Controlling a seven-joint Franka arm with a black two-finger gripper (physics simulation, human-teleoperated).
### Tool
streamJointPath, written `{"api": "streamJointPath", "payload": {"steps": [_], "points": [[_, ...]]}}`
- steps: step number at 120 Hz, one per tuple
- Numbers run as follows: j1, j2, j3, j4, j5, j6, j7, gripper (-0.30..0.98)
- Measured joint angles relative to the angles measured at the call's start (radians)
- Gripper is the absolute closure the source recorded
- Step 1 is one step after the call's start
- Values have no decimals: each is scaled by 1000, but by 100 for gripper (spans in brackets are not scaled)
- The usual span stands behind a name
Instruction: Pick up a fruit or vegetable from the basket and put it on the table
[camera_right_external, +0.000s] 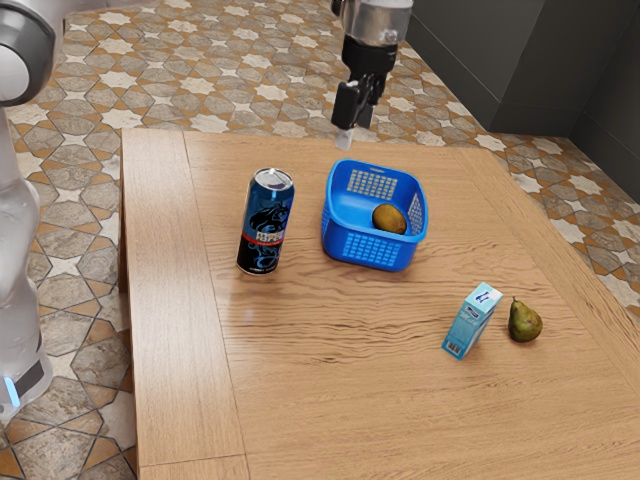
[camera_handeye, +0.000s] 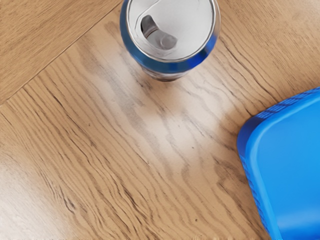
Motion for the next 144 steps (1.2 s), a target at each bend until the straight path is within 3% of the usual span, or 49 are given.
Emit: {"api": "streamJointPath", "payload": {"steps": [10, 24, 56, 62, 68, 76, 84, 105, 144], "points": [[-10, -3, -2, 0, -10, -4, 0, 0], [-23, -33, 0, 0, -83, -30, 68, 0], [-18, -86, 53, -19, -190, -97, 452, 0], [-48, -153, 69, -118, -196, -103, 541, 0], [-69, -224, 72, -250, -201, -77, 626, 0], [-82, -214, 69, -323, -213, -33, 729, 0], [-72, -154, 70, -335, -227, 10, 821, 0], [93, -85, 75, -340, -296, 115, 955, 0], [157, -47, 76, -475, -336, 346, 1096, 0]]}}
